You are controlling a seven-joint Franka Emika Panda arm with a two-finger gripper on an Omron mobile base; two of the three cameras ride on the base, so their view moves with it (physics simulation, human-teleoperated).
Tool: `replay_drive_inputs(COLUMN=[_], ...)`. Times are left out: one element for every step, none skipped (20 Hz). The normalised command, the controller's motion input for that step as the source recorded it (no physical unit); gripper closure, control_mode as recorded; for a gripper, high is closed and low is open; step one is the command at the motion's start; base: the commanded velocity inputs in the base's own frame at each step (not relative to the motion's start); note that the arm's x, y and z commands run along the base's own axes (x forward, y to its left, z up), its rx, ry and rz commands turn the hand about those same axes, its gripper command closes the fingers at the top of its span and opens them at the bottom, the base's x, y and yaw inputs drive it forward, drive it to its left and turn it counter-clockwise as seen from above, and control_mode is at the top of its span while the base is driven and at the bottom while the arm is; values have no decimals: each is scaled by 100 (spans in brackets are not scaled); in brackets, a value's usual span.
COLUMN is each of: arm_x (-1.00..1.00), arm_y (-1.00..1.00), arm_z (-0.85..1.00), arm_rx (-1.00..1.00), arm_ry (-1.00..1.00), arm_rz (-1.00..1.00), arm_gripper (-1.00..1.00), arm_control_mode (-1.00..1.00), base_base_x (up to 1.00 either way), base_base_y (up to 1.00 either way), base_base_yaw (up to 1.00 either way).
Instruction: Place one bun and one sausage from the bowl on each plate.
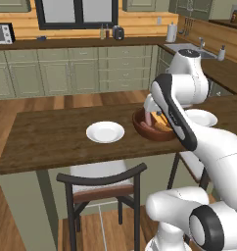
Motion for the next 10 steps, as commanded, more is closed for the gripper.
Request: replay_drive_inputs(arm_x=[0,0,0,0,0,0,0,0,0,0], arm_y=[0,0,0,0,0,0,0,0,0,0], arm_z=[0,0,0,0,0,0,0,0,0,0], arm_rx=[0,0,0,0,0,0,0,0,0,0], arm_ry=[0,0,0,0,0,0,0,0,0,0], arm_rz=[0,0,0,0,0,0,0,0,0,0], arm_gripper=[-100,-100,-100,-100,-100,-100,-100,-100,-100,-100], arm_control_mode=[100,100,100,100,100,100,100,100,100,100], base_base_x=[0,0,0,24,50,60,61,61,68,61], base_base_y=[0,0,0,0,0,0,-9,-16,-16,-22], base_base_yaw=[0,0,0,0,0,0,0,0,0,0])
